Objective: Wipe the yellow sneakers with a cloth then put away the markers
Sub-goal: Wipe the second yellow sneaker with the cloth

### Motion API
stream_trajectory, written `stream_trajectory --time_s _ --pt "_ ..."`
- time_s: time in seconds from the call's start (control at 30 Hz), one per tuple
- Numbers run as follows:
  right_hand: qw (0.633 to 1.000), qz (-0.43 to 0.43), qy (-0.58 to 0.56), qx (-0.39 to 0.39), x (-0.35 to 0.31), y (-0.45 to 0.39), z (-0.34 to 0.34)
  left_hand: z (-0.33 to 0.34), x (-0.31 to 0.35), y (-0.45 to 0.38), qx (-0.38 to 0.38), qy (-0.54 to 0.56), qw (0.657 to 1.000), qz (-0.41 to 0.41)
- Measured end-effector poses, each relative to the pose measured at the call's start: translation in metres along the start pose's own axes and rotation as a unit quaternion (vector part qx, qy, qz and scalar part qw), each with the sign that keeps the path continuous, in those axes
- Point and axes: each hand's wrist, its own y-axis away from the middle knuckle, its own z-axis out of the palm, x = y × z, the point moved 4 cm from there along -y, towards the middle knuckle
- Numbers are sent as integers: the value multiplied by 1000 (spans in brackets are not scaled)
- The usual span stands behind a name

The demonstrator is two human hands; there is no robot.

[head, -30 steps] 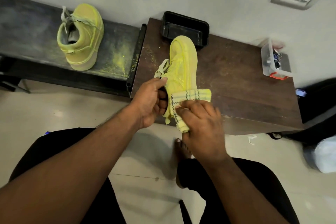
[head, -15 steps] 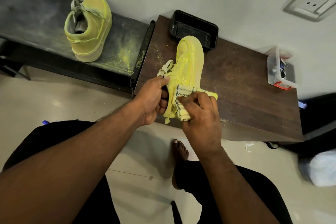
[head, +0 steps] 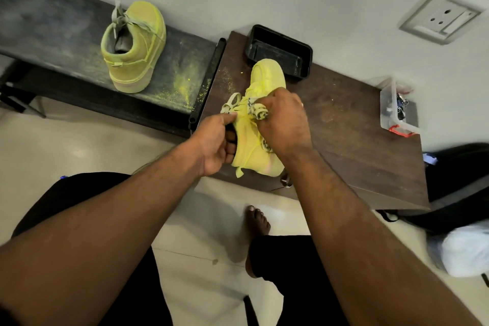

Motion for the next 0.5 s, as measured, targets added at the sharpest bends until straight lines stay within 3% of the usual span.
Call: stream_trajectory --time_s 0.2,0.33,0.5 --pt "998 24 -36 53 16 4 -22 0 6 8 -19 -20 999 -23" --pt "996 -71 -9 54 9 65 -21 -5 9 11 29 -63 998 -3" --pt "987 -133 44 84 7 89 6 -6 12 10 26 -100 995 2"
